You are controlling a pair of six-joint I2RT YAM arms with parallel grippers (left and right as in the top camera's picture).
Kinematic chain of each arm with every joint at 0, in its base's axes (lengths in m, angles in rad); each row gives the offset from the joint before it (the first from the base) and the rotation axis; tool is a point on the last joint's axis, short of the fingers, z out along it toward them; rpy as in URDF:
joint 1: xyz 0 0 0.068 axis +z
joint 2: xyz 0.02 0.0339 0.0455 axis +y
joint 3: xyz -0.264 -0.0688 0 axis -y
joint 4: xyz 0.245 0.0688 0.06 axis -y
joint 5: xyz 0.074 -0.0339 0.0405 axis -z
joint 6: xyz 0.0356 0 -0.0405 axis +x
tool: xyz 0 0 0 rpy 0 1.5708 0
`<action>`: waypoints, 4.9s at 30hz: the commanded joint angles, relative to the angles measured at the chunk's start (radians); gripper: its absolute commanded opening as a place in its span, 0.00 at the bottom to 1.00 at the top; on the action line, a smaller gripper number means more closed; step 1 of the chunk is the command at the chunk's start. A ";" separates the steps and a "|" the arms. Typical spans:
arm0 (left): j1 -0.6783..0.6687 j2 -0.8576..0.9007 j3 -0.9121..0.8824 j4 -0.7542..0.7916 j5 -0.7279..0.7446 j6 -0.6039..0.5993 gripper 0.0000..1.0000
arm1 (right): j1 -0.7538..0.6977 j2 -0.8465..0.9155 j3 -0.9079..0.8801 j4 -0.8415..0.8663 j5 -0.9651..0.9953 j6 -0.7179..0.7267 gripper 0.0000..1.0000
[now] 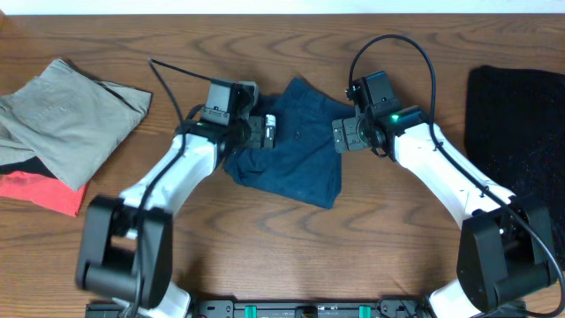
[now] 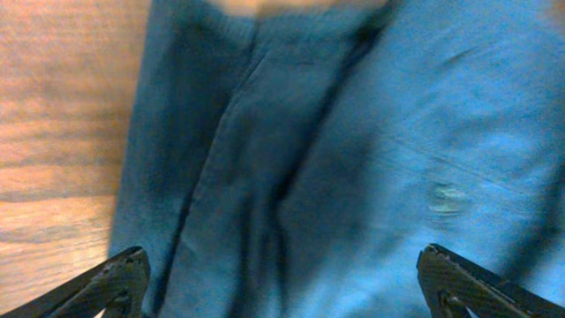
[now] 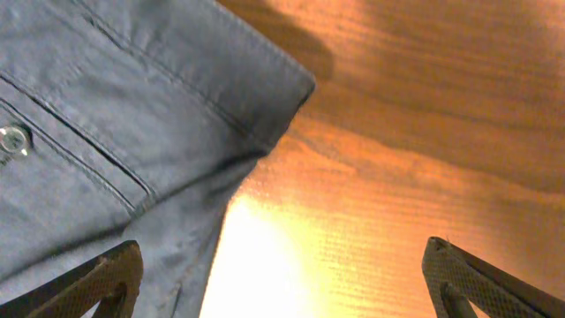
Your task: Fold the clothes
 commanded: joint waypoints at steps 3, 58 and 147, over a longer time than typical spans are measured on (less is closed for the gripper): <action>0.056 0.122 0.002 0.026 -0.020 0.031 0.98 | 0.003 -0.013 0.016 -0.037 0.010 0.032 0.99; 0.986 -0.091 0.132 0.001 -0.055 -0.110 0.78 | 0.002 -0.013 0.016 -0.108 0.011 0.032 0.99; 0.261 -0.753 -0.026 -0.634 -0.034 0.010 0.98 | -0.150 -0.771 -0.138 -0.208 -0.133 -0.073 0.99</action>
